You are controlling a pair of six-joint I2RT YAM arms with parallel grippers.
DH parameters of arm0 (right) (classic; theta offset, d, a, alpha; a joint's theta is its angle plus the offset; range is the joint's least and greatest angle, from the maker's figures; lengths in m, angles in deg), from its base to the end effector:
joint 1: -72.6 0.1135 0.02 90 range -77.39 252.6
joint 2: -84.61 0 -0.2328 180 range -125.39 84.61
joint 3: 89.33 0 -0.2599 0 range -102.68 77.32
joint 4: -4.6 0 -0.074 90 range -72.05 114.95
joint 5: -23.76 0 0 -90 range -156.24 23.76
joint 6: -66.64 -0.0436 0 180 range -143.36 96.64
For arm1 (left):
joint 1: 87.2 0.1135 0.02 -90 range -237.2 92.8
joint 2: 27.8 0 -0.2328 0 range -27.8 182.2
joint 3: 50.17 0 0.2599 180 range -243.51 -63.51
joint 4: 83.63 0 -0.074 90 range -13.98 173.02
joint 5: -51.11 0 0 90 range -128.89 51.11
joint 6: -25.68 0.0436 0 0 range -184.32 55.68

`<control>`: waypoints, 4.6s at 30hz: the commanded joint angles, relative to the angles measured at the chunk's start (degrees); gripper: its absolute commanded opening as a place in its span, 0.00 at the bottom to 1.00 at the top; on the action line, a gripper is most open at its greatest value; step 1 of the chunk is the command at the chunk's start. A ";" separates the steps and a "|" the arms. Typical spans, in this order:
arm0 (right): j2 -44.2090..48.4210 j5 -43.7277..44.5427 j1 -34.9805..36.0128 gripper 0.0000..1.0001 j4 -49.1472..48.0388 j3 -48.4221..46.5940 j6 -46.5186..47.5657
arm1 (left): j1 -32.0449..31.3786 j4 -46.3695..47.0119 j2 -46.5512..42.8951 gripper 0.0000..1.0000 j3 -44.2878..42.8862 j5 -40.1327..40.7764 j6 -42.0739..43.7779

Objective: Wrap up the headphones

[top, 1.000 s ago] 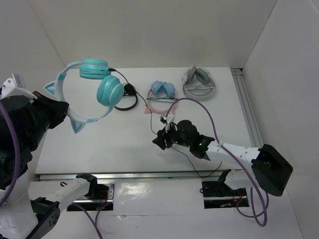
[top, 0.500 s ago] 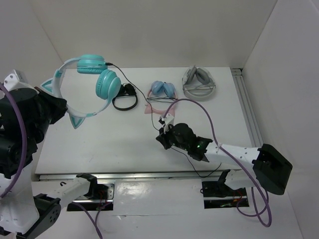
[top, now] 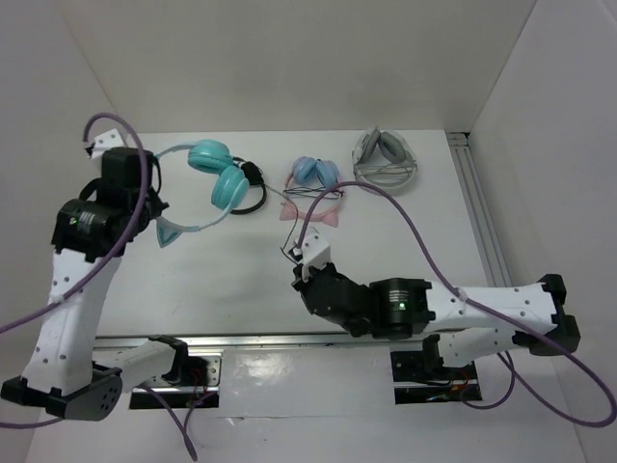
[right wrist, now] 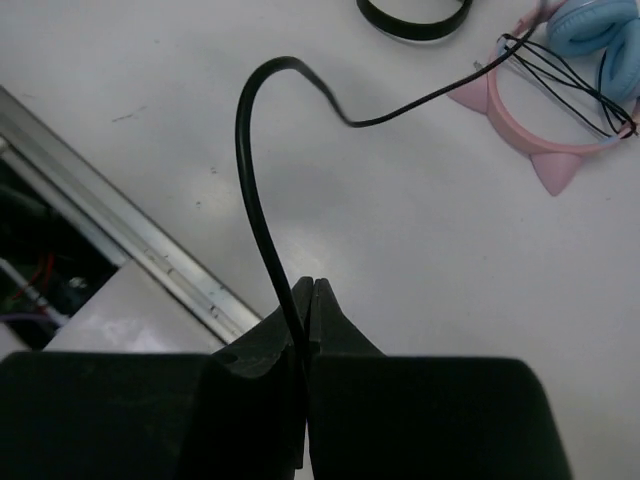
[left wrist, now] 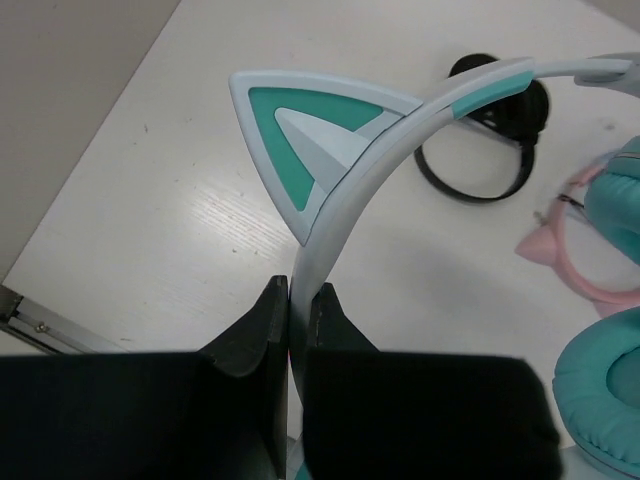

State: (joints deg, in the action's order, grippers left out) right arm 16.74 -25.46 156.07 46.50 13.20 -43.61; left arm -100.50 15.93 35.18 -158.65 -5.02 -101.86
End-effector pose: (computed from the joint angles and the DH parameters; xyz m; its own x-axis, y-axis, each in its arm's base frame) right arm 0.0600 0.2740 0.3153 -0.2957 -0.2784 -0.9138 -0.6259 0.7791 -0.0349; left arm 0.1873 -0.0193 0.4431 -0.2874 -0.4519 -0.8445 -0.5407 0.8043 -0.2464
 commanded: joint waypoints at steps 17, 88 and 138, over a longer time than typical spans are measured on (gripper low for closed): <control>-7.01 29.07 9.44 0.00 46.68 -26.32 -0.24 | -24.92 18.93 13.48 0.00 16.20 7.06 16.70; 9.61 23.21 -11.65 0.00 2.82 -5.23 25.52 | -60.00 16.74 -14.82 0.00 5.49 -7.16 18.39; 3.98 -49.56 -9.28 0.03 -57.55 26.94 16.48 | -60.00 34.57 -28.97 0.00 17.00 25.71 -7.72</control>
State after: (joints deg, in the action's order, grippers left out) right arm 22.18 -69.37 145.64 -3.77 38.55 -26.10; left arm -160.54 38.16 7.18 -140.09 13.47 -103.17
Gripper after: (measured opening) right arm 0.029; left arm 0.133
